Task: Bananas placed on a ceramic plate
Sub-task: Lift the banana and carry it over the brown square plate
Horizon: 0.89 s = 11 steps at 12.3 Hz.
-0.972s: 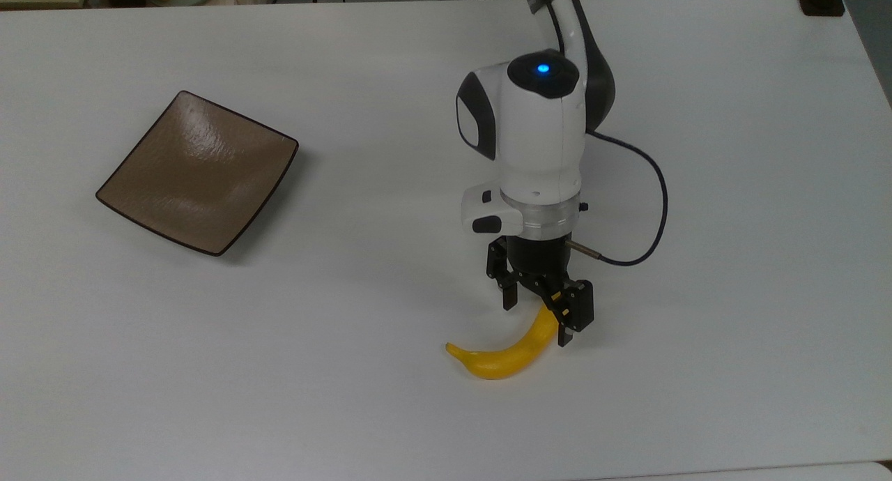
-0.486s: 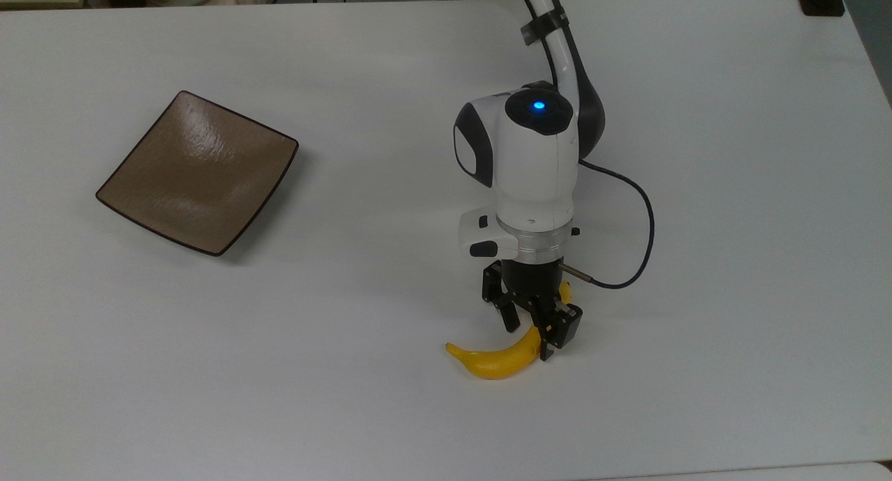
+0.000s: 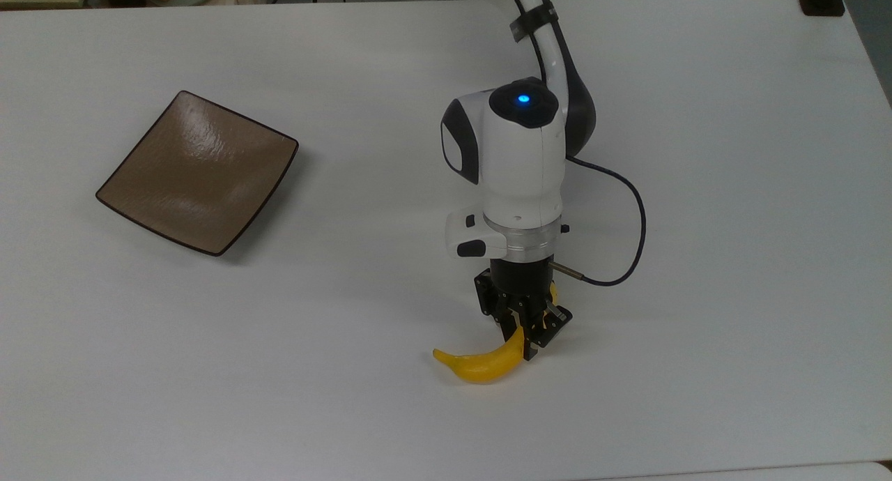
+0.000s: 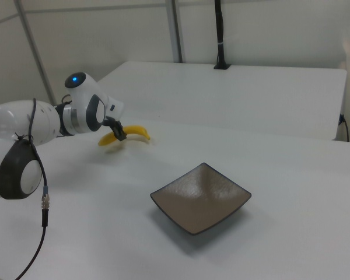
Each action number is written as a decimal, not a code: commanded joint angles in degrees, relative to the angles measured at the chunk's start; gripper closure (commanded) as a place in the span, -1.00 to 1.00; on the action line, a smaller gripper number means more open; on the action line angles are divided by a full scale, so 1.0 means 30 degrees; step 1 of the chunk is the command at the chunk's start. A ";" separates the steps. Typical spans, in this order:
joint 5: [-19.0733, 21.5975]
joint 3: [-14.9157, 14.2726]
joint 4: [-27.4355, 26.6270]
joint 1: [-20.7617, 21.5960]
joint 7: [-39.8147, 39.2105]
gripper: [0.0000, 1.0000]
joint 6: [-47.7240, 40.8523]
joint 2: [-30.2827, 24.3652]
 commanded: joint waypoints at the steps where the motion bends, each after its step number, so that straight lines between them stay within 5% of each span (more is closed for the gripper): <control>1: 0.0298 0.0377 -0.2553 -0.0702 -0.1255 0.44 -0.0129 -0.2706; 6: 0.4367 0.0056 -0.4550 -0.1788 -0.8480 0.44 -0.7290 -0.6602; 11: 0.4461 -0.1961 -0.7395 -0.2550 -1.4199 0.45 -1.1256 -0.9947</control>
